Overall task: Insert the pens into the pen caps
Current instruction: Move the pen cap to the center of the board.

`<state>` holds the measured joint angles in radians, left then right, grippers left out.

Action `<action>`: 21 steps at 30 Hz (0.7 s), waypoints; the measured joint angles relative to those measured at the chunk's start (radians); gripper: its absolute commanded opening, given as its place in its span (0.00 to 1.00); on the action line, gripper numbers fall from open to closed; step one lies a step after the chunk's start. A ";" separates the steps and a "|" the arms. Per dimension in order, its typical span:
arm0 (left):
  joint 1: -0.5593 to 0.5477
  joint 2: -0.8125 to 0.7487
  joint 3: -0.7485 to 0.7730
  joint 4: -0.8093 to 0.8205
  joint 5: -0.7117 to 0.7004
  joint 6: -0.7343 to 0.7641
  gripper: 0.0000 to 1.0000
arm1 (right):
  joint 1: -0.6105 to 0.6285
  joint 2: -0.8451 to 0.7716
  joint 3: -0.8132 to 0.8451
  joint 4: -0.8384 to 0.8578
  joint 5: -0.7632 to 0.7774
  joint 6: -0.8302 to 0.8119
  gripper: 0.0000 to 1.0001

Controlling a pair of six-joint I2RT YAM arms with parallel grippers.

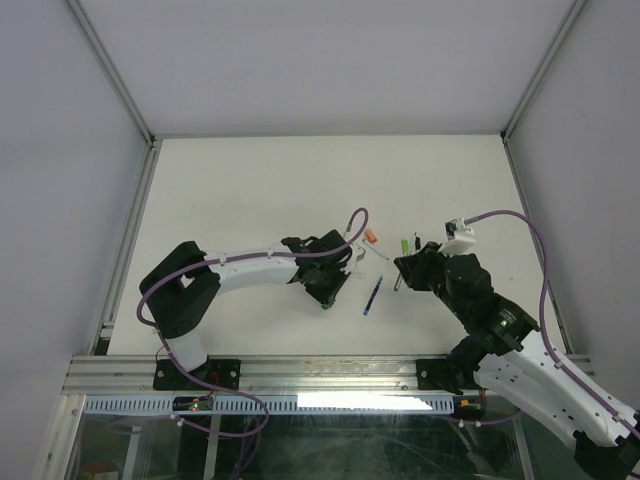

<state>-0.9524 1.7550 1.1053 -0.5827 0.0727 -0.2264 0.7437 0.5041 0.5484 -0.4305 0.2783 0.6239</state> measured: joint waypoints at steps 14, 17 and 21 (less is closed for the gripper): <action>-0.047 -0.026 -0.033 -0.004 0.053 0.069 0.40 | 0.000 -0.015 0.000 -0.002 0.001 0.010 0.00; -0.047 -0.026 -0.036 -0.009 0.040 0.072 0.42 | 0.000 -0.015 0.000 -0.002 0.001 0.011 0.00; -0.048 -0.029 -0.048 -0.027 0.010 0.071 0.42 | 0.000 -0.013 0.000 -0.002 0.001 0.013 0.00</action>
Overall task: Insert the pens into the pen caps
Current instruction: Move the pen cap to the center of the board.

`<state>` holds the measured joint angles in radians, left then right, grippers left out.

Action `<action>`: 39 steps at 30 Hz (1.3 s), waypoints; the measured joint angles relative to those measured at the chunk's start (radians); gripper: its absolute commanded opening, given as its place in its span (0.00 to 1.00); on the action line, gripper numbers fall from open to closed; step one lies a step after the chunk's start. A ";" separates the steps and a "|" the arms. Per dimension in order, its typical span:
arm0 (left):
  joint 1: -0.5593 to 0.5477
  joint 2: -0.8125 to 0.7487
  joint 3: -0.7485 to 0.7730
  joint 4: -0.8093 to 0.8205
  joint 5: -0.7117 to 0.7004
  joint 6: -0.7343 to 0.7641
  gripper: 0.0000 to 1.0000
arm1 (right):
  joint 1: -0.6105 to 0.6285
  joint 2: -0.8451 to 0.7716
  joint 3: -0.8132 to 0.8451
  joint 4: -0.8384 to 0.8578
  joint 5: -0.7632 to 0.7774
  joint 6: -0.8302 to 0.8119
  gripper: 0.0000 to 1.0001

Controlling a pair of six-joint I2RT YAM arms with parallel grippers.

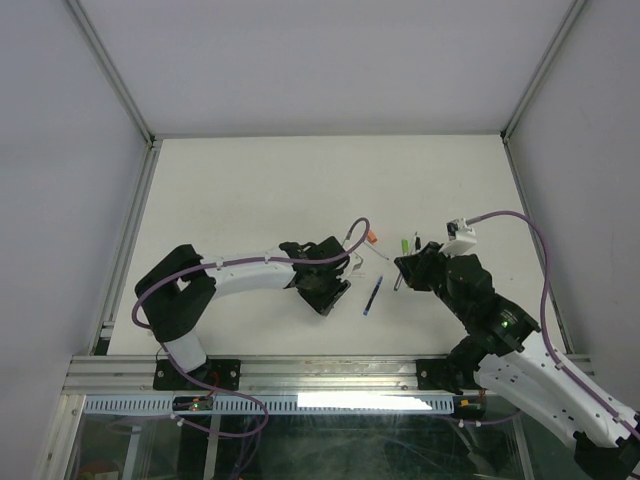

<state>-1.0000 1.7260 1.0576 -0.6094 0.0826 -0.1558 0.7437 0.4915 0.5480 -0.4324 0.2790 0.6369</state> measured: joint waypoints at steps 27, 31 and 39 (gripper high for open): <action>0.006 -0.032 -0.041 0.000 -0.235 -0.092 0.36 | 0.000 0.026 -0.005 0.003 -0.012 0.012 0.00; 0.007 -0.018 -0.026 0.009 -0.240 -0.103 0.35 | 0.000 0.026 -0.005 0.003 -0.013 0.012 0.00; 0.007 0.043 0.043 0.026 -0.242 -0.114 0.33 | 0.000 0.024 -0.005 0.003 -0.015 0.013 0.00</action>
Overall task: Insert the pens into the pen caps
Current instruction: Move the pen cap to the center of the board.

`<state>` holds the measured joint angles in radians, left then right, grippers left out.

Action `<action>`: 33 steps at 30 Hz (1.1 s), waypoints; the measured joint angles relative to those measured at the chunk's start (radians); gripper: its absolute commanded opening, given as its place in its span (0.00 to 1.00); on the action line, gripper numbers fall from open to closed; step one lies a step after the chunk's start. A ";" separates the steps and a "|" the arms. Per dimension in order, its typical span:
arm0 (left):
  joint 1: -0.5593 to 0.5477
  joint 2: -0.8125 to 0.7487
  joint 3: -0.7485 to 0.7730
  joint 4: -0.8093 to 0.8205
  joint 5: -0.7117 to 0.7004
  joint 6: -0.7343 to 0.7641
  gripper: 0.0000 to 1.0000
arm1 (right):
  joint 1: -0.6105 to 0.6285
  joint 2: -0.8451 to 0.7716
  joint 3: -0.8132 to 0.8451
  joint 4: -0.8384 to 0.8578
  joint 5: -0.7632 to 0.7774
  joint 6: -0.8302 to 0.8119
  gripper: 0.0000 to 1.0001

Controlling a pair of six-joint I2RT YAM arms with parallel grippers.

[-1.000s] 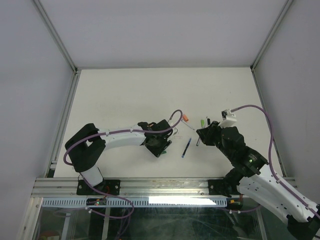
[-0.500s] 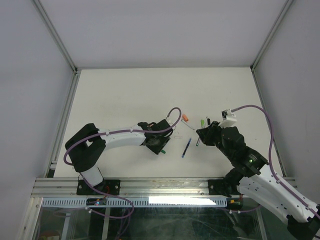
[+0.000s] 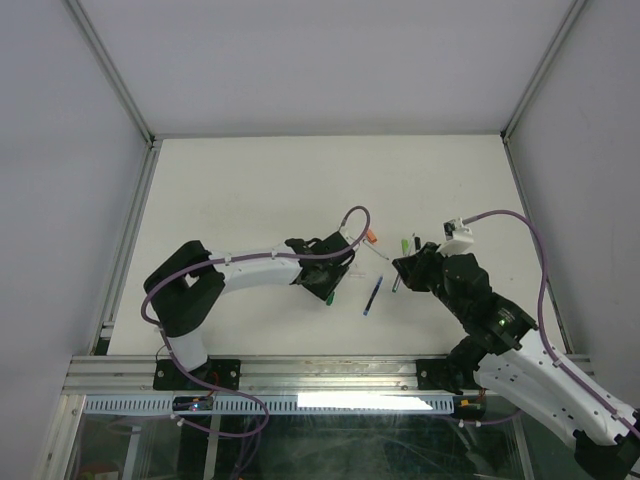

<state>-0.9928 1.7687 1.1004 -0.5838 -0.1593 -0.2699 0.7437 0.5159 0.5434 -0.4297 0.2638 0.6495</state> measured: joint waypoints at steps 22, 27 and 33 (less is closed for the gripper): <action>-0.022 -0.039 0.072 0.000 -0.058 -0.141 0.34 | 0.000 -0.003 -0.017 0.000 0.000 0.004 0.00; -0.044 -0.034 0.085 -0.004 -0.076 -0.197 0.33 | 0.000 -0.003 -0.017 0.000 0.000 0.004 0.00; -0.058 0.024 0.122 -0.023 -0.088 -0.223 0.30 | 0.000 -0.003 -0.017 0.000 0.000 0.004 0.00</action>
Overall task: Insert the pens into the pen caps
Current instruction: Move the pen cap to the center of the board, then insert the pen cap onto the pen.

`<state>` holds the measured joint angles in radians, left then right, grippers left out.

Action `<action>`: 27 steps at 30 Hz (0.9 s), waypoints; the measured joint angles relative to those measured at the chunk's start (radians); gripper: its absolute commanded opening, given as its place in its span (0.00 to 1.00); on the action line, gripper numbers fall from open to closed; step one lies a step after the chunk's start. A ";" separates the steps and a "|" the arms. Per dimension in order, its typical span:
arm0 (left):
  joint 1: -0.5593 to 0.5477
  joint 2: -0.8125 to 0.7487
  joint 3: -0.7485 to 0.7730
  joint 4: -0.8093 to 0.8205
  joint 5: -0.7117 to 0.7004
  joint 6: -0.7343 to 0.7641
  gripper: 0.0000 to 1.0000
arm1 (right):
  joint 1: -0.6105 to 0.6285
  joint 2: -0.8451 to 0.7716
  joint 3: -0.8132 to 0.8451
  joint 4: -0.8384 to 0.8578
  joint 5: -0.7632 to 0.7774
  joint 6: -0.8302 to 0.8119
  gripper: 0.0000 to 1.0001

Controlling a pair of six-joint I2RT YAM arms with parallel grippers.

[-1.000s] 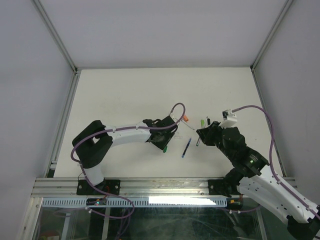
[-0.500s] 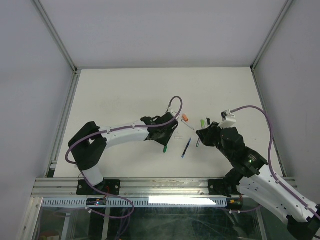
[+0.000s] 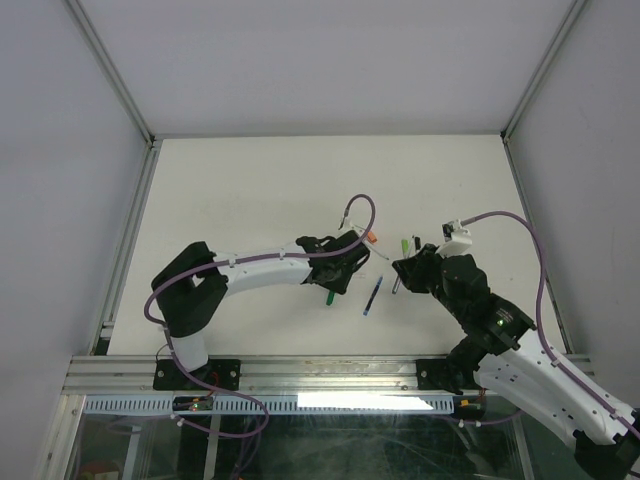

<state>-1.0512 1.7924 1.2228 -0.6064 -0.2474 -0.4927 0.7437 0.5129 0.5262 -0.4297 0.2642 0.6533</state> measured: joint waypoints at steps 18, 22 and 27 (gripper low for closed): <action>-0.010 0.035 0.010 -0.048 -0.058 -0.055 0.32 | 0.000 0.012 -0.001 0.003 0.000 0.000 0.00; -0.010 0.036 0.009 -0.053 -0.058 -0.083 0.32 | 0.000 0.012 -0.001 0.010 0.000 0.000 0.00; -0.010 0.047 0.009 -0.055 -0.055 -0.100 0.33 | 0.000 0.012 -0.008 0.017 0.000 0.000 0.00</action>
<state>-1.0615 1.8397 1.2320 -0.6613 -0.3019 -0.5930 0.7437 0.5247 0.5182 -0.4126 0.2638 0.6533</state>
